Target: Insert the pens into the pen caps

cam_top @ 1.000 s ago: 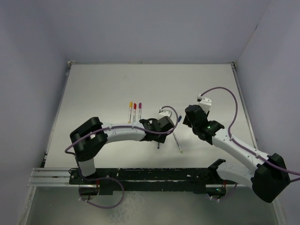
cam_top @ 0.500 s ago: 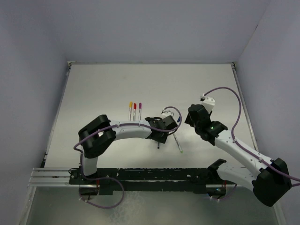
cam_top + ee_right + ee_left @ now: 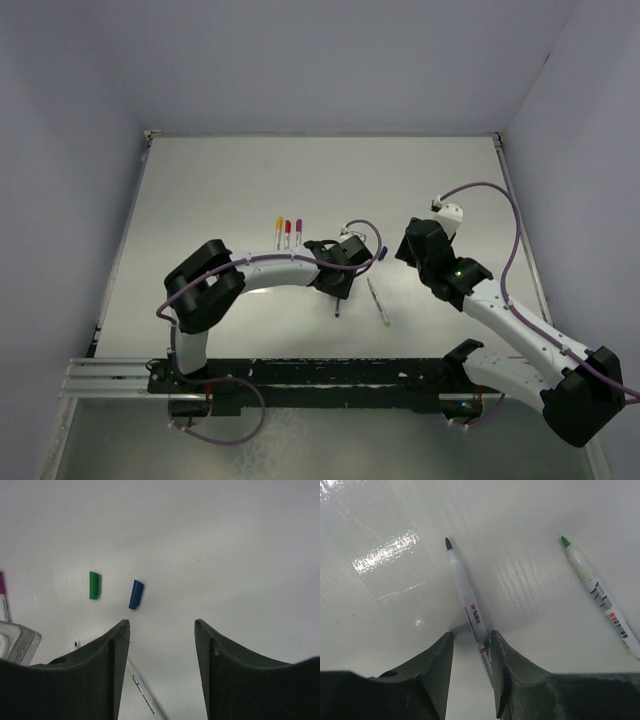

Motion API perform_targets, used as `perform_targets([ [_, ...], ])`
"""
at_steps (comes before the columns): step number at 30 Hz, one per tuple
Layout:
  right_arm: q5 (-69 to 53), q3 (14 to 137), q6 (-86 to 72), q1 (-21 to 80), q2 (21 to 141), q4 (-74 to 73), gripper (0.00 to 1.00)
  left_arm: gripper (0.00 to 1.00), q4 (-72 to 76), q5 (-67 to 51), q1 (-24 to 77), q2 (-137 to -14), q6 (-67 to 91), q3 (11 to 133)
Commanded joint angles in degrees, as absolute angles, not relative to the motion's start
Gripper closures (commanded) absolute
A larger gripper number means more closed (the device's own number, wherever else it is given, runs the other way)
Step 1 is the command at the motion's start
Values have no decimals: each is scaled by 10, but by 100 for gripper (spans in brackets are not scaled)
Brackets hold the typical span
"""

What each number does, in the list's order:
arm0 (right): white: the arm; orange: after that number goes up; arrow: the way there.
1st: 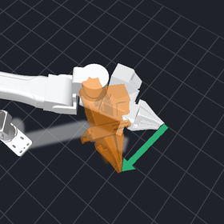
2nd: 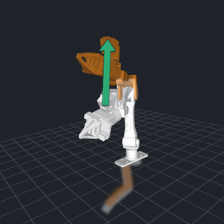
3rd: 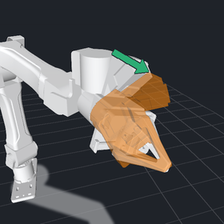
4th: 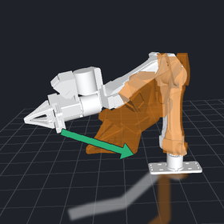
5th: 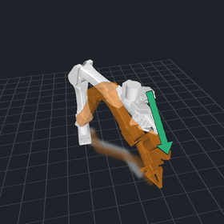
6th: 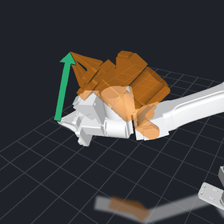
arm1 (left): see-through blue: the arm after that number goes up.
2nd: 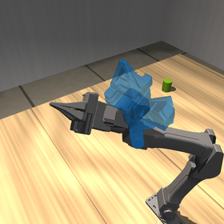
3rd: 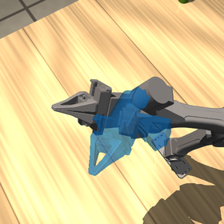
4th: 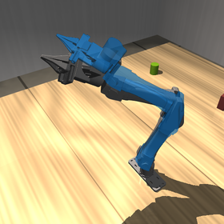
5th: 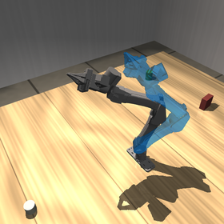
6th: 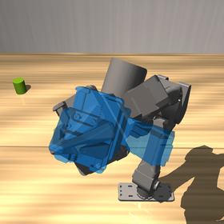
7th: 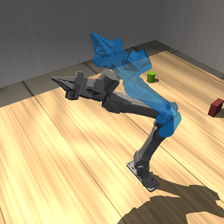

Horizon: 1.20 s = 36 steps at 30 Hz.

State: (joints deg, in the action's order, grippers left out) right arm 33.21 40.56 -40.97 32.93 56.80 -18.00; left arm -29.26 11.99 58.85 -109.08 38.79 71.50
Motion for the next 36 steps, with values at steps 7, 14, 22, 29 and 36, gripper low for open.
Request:
perform_targets([
  [7, 321, 436, -418, 327, 579, -187, 43, 65, -337, 77, 574, -1145, 342, 725],
  [14, 325, 438, -418, 327, 577, -185, 44, 68, -339, 63, 576, -1183, 341, 708],
  [22, 330, 436, -424, 327, 572, -185, 44, 78, -324, 66, 594, -1227, 364, 682],
  [29, 333, 431, -426, 326, 568, -184, 45, 100, -278, 64, 604, -1264, 393, 646],
  [36, 325, 432, -417, 325, 605, -181, 47, 100, -197, 68, 606, -1196, 411, 576],
])
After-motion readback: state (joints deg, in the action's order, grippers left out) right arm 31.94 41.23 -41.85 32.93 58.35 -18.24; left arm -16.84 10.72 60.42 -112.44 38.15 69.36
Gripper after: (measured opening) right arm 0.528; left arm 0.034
